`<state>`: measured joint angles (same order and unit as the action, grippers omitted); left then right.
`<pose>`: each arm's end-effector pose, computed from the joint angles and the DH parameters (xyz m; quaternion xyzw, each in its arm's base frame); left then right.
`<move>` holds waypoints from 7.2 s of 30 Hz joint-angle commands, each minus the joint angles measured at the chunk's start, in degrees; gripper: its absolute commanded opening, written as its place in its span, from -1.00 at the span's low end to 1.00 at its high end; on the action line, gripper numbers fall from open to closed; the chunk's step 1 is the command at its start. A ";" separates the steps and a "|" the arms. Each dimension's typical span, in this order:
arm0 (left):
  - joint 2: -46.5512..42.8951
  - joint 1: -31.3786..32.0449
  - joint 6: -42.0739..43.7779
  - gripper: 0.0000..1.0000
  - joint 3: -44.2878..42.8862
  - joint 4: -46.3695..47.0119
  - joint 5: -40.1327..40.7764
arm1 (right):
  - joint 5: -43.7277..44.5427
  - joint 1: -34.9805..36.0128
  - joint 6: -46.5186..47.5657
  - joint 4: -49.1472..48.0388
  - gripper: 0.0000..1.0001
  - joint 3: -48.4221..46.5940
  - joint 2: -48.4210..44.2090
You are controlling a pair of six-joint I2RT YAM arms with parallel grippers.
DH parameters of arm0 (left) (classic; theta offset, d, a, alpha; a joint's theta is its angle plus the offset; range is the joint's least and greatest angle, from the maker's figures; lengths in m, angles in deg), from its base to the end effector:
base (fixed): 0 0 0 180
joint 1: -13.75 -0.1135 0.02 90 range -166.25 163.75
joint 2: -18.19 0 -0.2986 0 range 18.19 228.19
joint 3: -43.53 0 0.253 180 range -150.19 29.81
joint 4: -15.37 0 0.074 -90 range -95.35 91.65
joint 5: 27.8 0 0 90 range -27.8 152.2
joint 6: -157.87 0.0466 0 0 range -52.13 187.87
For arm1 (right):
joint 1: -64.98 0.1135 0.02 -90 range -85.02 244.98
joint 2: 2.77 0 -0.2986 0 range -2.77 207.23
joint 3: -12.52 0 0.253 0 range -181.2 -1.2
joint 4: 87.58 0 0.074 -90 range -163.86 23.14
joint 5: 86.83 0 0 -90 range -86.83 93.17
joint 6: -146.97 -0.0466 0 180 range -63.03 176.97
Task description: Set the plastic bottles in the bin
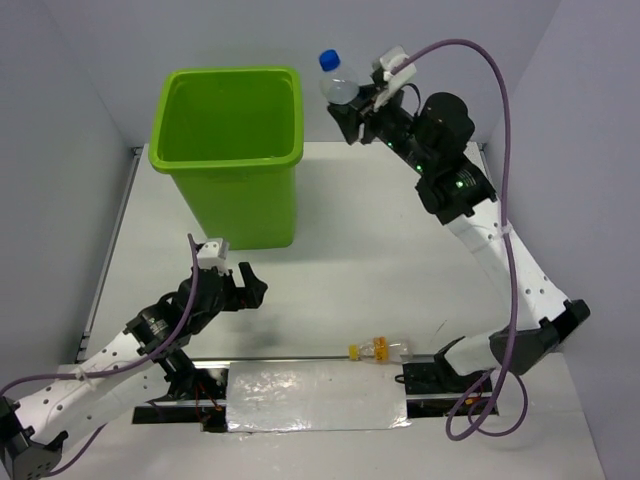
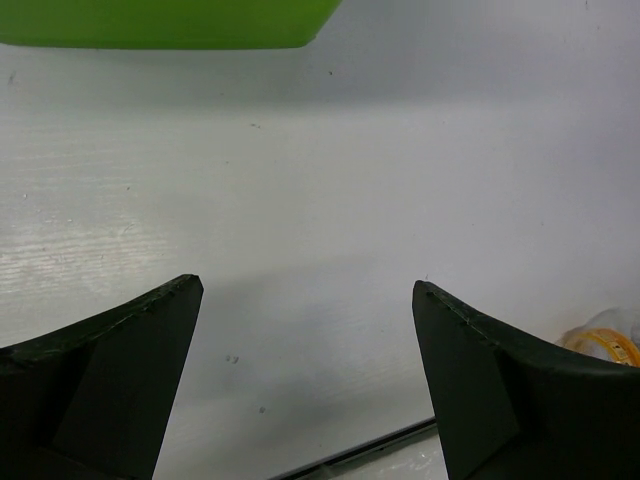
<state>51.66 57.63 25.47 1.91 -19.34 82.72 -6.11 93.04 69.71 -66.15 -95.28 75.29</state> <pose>0.1026 -0.0760 0.2614 -0.0828 0.8382 -0.2432 0.4811 0.2582 0.1462 0.5485 -0.2846 0.5897 0.1529 0.7402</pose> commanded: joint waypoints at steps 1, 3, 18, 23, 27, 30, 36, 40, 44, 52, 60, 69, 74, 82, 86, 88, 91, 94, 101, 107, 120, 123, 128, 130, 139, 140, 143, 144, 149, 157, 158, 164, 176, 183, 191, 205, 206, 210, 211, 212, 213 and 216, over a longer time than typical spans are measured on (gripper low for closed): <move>-0.86 0.16 -1.20 0.99 0.39 0.60 0.84 | -1.18 4.81 -4.73 -2.61 -0.25 -8.38 4.63; -1.13 0.16 -1.20 0.99 0.83 0.69 0.58 | -1.96 7.09 -5.87 -2.43 -0.23 -15.29 9.63; -1.83 0.16 0.55 0.99 1.62 1.92 -2.93 | 0.57 14.57 -7.20 7.15 1.00 -36.44 30.04; -0.34 0.16 1.70 0.99 2.15 4.12 -4.43 | 3.56 14.49 -6.23 4.96 1.00 -30.47 22.85; 3.08 0.24 2.40 0.99 1.45 6.13 -6.27 | 5.59 13.96 -5.87 5.47 1.00 -25.10 18.62; 5.89 0.24 2.75 0.99 0.74 7.10 -8.12 | 5.94 12.56 -7.45 6.96 1.00 -22.82 16.34; 7.66 0.42 4.16 0.99 -0.40 8.77 -11.11 | 7.26 6.68 -12.64 1.55 1.00 -7.64 6.35; 7.13 1.30 5.39 0.99 -1.10 8.87 -11.72 | 5.85 0.70 -18.26 -5.58 1.00 10.44 -3.51; 6.61 2.61 6.88 0.99 -2.16 8.34 -11.55 | 8.13 -4.67 -22.83 -7.35 1.00 22.67 -12.83; 11.25 13.66 12.42 0.99 -4.78 13.44 -13.85 | 15.94 -10.73 -29.95 -2.96 1.00 46.06 -26.80; 23.27 32.67 29.34 0.99 -9.63 20.90 -10.57 | 17.01 -13.55 -32.24 1.34 1.00 56.90 -34.55; 50.79 34.61 47.75 0.99 -27.79 24.43 -27.28 | 11.48 -22.51 -33.47 4.43 1.00 59.45 -36.58; 61.86 34.52 49.24 0.99 -35.46 23.01 -27.27 | 10.16 -24.80 -33.65 4.07 1.00 60.33 -37.63; 72.25 34.52 48.64 0.99 -40.47 22.75 -29.13 | 9.28 -26.56 -34.53 2.76 1.00 61.03 -38.16; 77.61 34.26 47.84 0.99 -43.89 21.35 -26.32 | 5.76 -26.56 -34.35 1.26 1.00 61.65 -38.86; 78.41 33.91 46.79 0.90 -44.34 21.69 -26.14 | 6.11 -26.56 -34.26 1.35 1.00 61.74 -39.21; 77.45 32.59 45.21 0.53 -43.39 23.36 -26.84 | 6.12 -26.56 -34.18 1.52 1.00 61.74 -39.74; 75.08 30.93 43.36 0.12 -41.02 25.38 -24.65 | 6.29 -26.47 -34.18 1.35 1.00 61.92 -40.36; 61.47 25.04 39.32 -0.12 -37.76 24.16 -8.96 | 2.44 -26.56 -34.53 -0.14 1.00 62.18 -39.83; 46.08 14.50 37.74 -0.11 -37.31 24.95 -4.25 | -1.18 -26.47 -35.14 -1.20 1.00 62.18 -37.99; 29.64 -4.57 26.14 -0.07 -44.96 25.21 -10.74 | -3.03 -26.56 -35.49 -1.90 1.00 62.18 -36.84; 28.84 -7.66 22.63 -0.05 -47.85 22.85 -12.42 | -2.85 -26.56 -35.50 -1.82 1.00 62.09 -36.84; 29.80 -11.79 17.88 0.00 -50.76 21.17 -9.53 | -2.76 -26.56 -35.50 -1.38 1.00 61.91 -37.02; 31.47 -13.89 15.16 0.02 -52.77 18.64 -8.38 | -2.41 -26.56 -35.41 -1.03 1.00 61.74 -36.84; 37.09 -26.36 1.80 0.09 -58.75 14.76 -8.90 | -1.62 -26.56 -34.88 -0.32 1.00 61.30 -36.14; 37.54 -27.34 0.57 0.14 -59.19 14.32 -9.69 | -1.71 -26.65 -34.79 -0.23 1.00 61.13 -35.88; 39.38 -31.21 -4.01 0.14 -60.34 13.26 -12.51 | -1.71 -26.56 -34.71 -0.15 1.00 60.95 -35.09; 39.91 -32.09 -6.45 0.15 -60.52 12.56 -12.78 | -1.71 -26.47 -34.62 -0.23 1.00 60.95 -34.91; 42.81 -37.10 -10.51 0.44 -59.47 11.84 -19.00 | -1.01 -26.65 -34.35 -0.06 1.00 60.95 -34.99; 42.29 -38.78 -9.73 0.99 -58.58 12.12 -19.63 | -0.74 -26.47 -34.09 -0.06 1.00 60.69 -34.82; 42.29 -38.87 -8.86 0.99 -58.93 11.94 -19.72 | -0.83 -26.56 -34.00 0.03 1.00 60.77 -34.73; 42.46 -38.78 -6.48 0.99 -61.57 8.96 -19.89 | -0.74 -26.65 -33.91 0.29 1.00 60.33 -34.20; 43.78 -38.78 -2.61 0.99 -66.05 4.83 -22.27 | -0.13 -26.56 -33.74 0.47 1.00 60.42 -34.12; 44.49 -35.89 6.42 0.99 -70.27 4.03 -29.13 | 0.05 -26.56 -33.30 1.00 1.00 60.16 -34.64; 36.93 -20.87 19.08 0.99 -67.91 4.47 -22.31 | -1.18 -26.56 -32.60 1.00 1.00 60.07 -33.77; 29.63 13.58 28.50 0.99 -40.23 14.66 -13.93 | -1.10 -26.47 -31.89 0.03 1.00 60.77 -34.91; 29.37 14.99 28.68 0.99 -37.34 15.27 -13.49 | -1.01 -26.65 -31.89 -0.58 1.00 61.12 -35.26; 29.28 17.56 26.05 0.99 -27.49 19.58 -15.42 | 0.92 -26.65 -33.03 -1.90 1.00 61.92 -35.61; 29.28 17.56 25.09 0.99 -25.56 20.20 -14.54 | 1.62 -26.47 -33.21 -1.90 1.00 61.83 -35.52; 29.45 17.64 24.38 0.99 -22.23 20.46 -13.23 | 2.85 -26.56 -33.91 -1.38 1.00 61.31 -35.26; 29.63 17.65 23.50 0.99 -20.54 20.47 -11.56 | 3.30 -26.56 -34.26 -1.20 1.00 60.95 -34.56; 29.63 17.56 19.73 0.99 -14.83 21.95 -7.07 | 2.87 -26.56 -35.14 -0.76 1.00 59.90 -33.59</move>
<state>82.09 75.20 49.10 -15.95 -3.15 70.35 -4.65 66.70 35.83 -65.65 -33.41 40.95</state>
